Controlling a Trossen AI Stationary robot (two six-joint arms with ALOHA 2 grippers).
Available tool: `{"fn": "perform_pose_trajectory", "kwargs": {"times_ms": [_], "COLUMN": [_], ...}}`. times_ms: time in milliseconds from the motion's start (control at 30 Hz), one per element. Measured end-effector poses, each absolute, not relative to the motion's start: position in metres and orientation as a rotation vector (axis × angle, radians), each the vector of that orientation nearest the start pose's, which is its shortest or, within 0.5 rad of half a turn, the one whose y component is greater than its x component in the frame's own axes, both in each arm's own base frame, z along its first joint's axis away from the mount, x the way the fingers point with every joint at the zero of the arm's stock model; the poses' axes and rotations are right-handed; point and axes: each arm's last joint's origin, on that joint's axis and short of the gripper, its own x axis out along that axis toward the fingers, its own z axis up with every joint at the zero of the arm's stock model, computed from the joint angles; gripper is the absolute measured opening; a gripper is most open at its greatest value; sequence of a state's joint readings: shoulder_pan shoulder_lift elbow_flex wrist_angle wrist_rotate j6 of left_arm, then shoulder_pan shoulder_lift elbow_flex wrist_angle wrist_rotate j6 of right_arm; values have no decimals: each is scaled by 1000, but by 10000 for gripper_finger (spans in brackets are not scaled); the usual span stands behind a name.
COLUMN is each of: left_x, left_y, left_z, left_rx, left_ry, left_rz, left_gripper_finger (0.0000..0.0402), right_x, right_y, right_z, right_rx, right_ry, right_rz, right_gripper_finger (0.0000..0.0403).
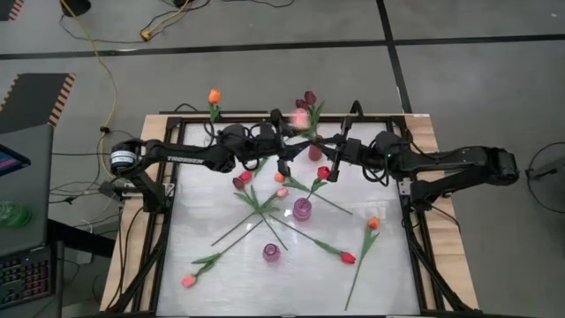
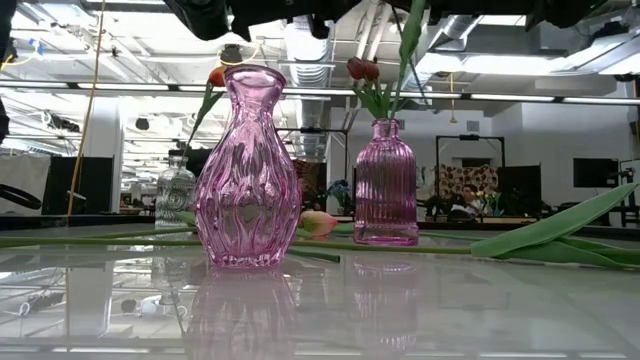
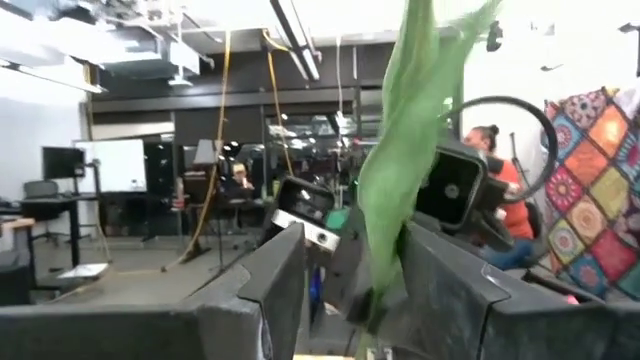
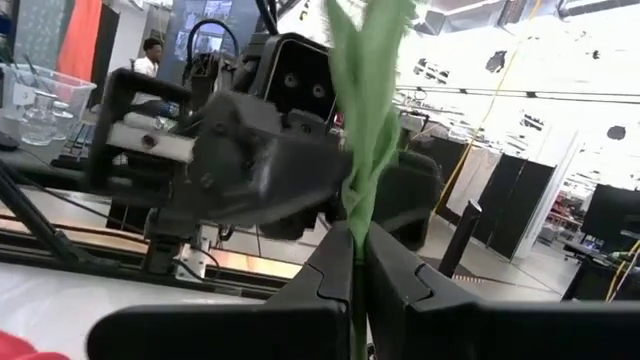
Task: Sort flowers into vase by color
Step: Put the top right pink flower into the bottom purple vase
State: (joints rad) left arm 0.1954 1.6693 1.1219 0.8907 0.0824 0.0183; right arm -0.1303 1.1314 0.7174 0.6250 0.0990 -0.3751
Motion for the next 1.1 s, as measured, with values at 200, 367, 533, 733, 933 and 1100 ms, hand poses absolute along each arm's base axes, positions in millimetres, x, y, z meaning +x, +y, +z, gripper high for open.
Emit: {"fn": "perform_pose_trajectory", "kwargs": {"times_ms": [200, 367, 533, 733, 933, 1100], "left_x": [372, 373, 371, 371, 371, 371], "left_y": [71, 71, 71, 71, 70, 70], "left_z": [319, 318, 322, 322, 322, 322], "left_rx": [63, 61, 65, 66, 67, 66], "left_ry": [-303, -300, -333, -340, -341, -341], "left_rz": [111, 112, 111, 110, 108, 109], "left_gripper_finger": [151, 150, 122, 66, 14, 9], "right_x": [249, 249, 249, 249, 249, 249], "right_y": [-35, -35, -35, -35, -35, -35], "right_z": [318, 318, 318, 317, 317, 317], "right_rx": [-375, -375, -375, -374, -373, -373], "right_ry": [-161, -159, -160, -152, -147, -145], "right_rz": [-263, -264, -264, -265, -270, -272], "right_gripper_finger": [39, 39, 39, 39, 40, 53]}}
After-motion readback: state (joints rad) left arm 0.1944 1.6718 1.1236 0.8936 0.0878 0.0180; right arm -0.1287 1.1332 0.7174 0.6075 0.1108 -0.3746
